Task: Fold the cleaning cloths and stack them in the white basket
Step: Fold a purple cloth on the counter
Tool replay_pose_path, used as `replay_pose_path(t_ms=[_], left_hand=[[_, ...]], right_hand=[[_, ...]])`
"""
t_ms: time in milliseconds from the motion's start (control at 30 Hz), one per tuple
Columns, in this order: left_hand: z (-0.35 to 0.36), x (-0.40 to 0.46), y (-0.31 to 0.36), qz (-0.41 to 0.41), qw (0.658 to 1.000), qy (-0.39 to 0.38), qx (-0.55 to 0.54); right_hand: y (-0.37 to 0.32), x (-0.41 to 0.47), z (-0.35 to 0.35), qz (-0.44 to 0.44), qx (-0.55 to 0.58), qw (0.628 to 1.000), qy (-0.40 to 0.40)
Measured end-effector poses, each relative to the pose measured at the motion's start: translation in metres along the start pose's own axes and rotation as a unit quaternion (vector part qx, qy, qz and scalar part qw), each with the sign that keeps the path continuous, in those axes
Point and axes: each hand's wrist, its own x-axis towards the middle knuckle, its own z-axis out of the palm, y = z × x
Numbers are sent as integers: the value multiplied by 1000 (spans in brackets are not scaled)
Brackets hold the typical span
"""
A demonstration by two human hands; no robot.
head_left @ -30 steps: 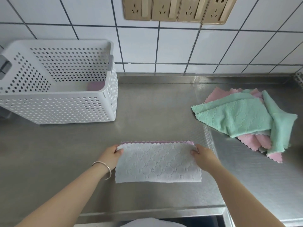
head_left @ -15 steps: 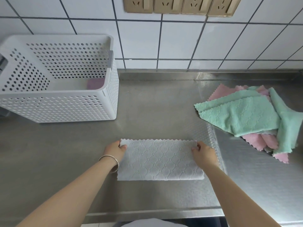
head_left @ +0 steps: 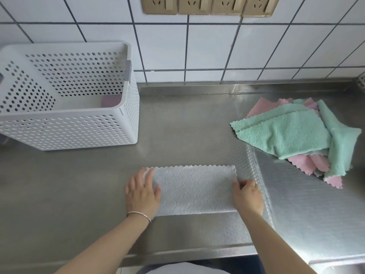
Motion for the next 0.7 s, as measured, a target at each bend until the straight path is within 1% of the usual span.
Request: replay_pose_path(t_ms=[67, 100, 167, 267, 367, 400, 433, 533, 567, 633, 667, 700], left_hand=[[10, -9, 8, 110, 992, -40, 38], [15, -13, 12, 149, 985, -62, 61], [27, -20, 16, 194, 969, -95, 119], [38, -30, 14, 181, 962, -126, 158], [37, -29, 14, 162, 962, -149, 159], [36, -29, 15, 166, 961, -154, 161], [37, -29, 15, 172, 958, -162, 160], [33, -29, 16, 168, 950, -211, 159], [33, -28, 17, 169, 952, -208, 150], [24, -26, 24, 165, 954, -209, 138], [21, -24, 28, 167, 953, -217, 130], [19, -23, 34, 156, 959, -215, 96]], right_hand=[[2, -8, 1, 4, -37, 999, -3], [1, -12, 1, 8, -54, 998, -7], [-2, -19, 0, 14, -99, 995, -20], [-6, -27, -4, 13, -170, 984, -44], [-10, -31, -10, 18, -196, 977, -82], [-10, -32, -11, 27, -183, 978, -99], [-10, -31, -12, 41, -145, 982, -117], [-9, -32, -15, 88, 42, 983, -157], [-9, -33, -17, 93, 81, 980, -158], [-9, -37, -18, 76, 122, 981, -131], [-10, -41, -17, 52, 130, 985, -103], [-11, -45, -16, 21, 130, 989, -72]])
